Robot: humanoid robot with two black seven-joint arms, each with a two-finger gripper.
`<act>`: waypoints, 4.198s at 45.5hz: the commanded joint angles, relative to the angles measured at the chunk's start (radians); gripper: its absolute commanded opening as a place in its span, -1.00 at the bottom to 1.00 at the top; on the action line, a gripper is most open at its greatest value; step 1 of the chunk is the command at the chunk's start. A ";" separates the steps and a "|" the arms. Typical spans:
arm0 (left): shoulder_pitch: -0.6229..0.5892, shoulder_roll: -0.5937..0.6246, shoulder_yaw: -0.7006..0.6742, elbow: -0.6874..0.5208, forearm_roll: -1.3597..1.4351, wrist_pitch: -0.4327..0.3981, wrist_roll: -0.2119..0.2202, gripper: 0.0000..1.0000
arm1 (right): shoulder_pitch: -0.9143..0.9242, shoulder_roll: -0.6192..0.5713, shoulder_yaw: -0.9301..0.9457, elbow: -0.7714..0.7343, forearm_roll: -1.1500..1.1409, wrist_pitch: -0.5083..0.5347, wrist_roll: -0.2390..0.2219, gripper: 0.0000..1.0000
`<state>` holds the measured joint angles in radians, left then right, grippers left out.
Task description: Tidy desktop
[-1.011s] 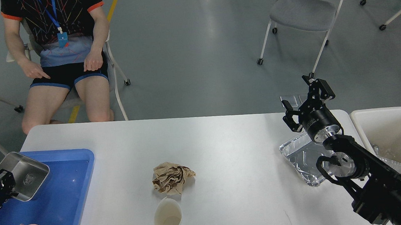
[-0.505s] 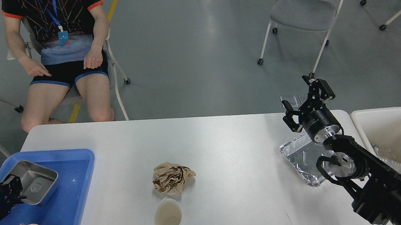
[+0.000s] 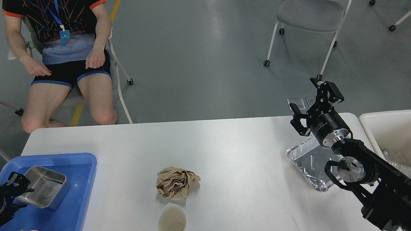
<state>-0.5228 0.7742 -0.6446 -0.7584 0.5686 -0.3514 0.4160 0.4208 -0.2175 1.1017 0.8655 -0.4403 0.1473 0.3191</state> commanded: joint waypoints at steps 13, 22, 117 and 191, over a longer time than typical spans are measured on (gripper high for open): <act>-0.013 -0.011 -0.357 -0.260 -0.036 -0.149 -0.091 0.92 | -0.008 0.003 0.000 0.004 0.000 0.000 0.000 1.00; 0.018 -0.231 -0.628 -0.248 -0.107 -0.026 -0.106 0.93 | -0.008 0.004 -0.002 0.001 0.000 -0.002 0.000 1.00; 0.104 -0.650 -0.672 -0.187 -0.145 0.247 -0.258 0.94 | -0.102 -1.172 -0.500 0.669 -0.314 0.242 -0.176 1.00; 0.133 -0.662 -0.681 -0.182 -0.147 0.258 -0.258 0.94 | 0.185 -0.263 -0.689 -0.373 -0.930 -0.009 -0.207 0.95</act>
<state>-0.3900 0.1105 -1.3238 -0.9404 0.4219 -0.0935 0.1580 0.5972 -0.4983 0.4263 0.5180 -1.3714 0.1425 0.0957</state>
